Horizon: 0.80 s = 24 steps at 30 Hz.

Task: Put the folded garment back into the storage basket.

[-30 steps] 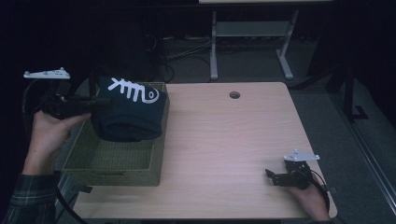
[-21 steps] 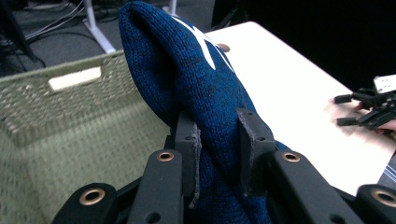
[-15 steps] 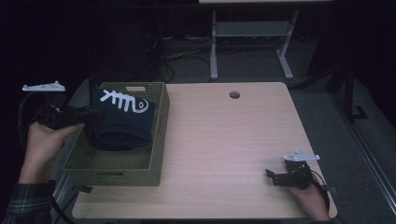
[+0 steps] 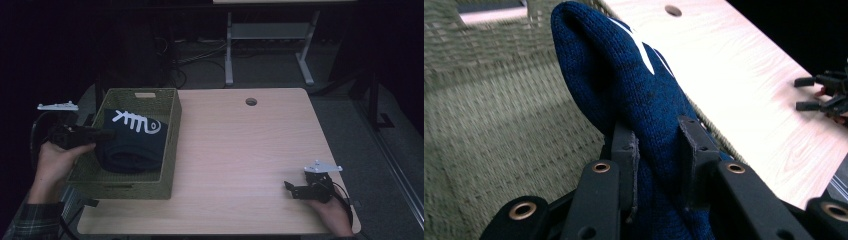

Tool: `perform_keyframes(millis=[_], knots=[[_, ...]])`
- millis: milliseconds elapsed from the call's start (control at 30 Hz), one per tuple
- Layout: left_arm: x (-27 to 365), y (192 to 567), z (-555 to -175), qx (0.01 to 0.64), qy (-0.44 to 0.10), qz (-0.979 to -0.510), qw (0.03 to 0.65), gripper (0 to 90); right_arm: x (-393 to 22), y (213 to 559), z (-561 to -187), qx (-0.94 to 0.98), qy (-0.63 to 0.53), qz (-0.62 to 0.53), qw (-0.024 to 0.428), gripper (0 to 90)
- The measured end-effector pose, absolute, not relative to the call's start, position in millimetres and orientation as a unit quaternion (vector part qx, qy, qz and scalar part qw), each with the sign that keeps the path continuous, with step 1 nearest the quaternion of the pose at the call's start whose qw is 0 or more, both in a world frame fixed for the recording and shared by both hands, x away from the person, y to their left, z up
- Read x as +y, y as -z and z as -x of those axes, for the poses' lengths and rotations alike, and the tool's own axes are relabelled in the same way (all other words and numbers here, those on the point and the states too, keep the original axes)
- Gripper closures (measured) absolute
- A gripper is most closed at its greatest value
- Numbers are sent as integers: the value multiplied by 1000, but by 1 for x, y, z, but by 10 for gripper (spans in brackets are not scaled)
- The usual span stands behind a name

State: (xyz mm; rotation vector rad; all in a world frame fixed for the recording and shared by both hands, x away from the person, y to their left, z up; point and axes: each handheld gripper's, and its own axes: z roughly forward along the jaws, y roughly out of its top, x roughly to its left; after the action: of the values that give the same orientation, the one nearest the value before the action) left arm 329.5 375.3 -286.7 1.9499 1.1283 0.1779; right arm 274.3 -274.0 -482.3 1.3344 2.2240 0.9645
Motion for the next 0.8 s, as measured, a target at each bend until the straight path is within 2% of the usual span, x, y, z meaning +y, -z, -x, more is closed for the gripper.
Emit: perform_keyframes(millis=[267, 600, 800], knots=[[372, 312, -342, 450, -40, -785, 424, 724, -274, 482, -274, 790, -342, -474, 187, 102], [378, 336, -360, 464, -42, -804, 370, 711, -274, 482, -274, 789, -342, -474, 187, 102], [384, 344, -366, 475, -68, -816, 323, 702, -274, 482, -274, 789, -342, -475, 187, 102]])
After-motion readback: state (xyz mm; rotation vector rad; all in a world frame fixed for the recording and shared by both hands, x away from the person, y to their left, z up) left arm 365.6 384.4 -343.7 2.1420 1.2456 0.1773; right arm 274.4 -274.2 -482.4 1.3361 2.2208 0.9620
